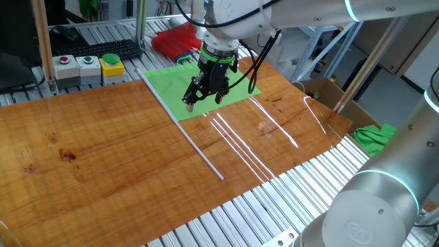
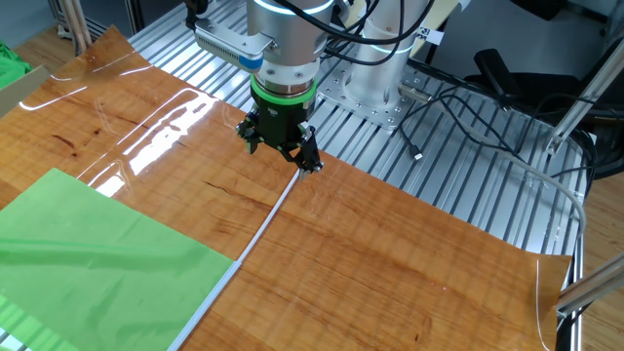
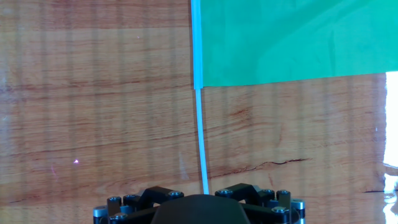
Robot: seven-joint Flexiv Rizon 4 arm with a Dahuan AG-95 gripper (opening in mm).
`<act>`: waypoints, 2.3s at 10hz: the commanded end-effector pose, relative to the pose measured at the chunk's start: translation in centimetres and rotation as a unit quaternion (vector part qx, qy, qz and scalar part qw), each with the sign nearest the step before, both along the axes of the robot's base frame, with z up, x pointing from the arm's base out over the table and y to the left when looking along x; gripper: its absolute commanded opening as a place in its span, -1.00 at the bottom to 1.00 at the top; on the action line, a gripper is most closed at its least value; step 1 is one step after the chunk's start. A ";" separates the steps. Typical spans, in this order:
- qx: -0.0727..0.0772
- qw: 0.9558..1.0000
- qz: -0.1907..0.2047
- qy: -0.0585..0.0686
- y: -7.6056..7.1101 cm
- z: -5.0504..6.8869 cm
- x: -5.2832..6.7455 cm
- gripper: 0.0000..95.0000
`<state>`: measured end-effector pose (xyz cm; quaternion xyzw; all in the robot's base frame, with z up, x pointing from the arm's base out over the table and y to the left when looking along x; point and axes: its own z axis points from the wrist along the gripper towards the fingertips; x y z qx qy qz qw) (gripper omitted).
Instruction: Wave the flag
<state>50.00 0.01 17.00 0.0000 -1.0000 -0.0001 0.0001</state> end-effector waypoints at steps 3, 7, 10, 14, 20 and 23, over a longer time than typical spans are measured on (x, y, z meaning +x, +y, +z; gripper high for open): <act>0.031 0.994 -0.105 0.030 0.1 -0.1 -0.1 -1.00; 0.031 0.994 -0.105 0.030 0.4 0.0 -0.3 -1.00; 0.031 0.994 -0.105 0.030 0.5 0.0 -0.3 -1.00; 0.031 0.994 -0.105 0.030 0.7 0.0 -0.3 -1.00; 0.030 0.996 -0.076 0.027 0.9 -0.3 -0.2 -1.00; 0.017 0.997 -0.066 0.029 1.2 -0.9 0.0 -1.00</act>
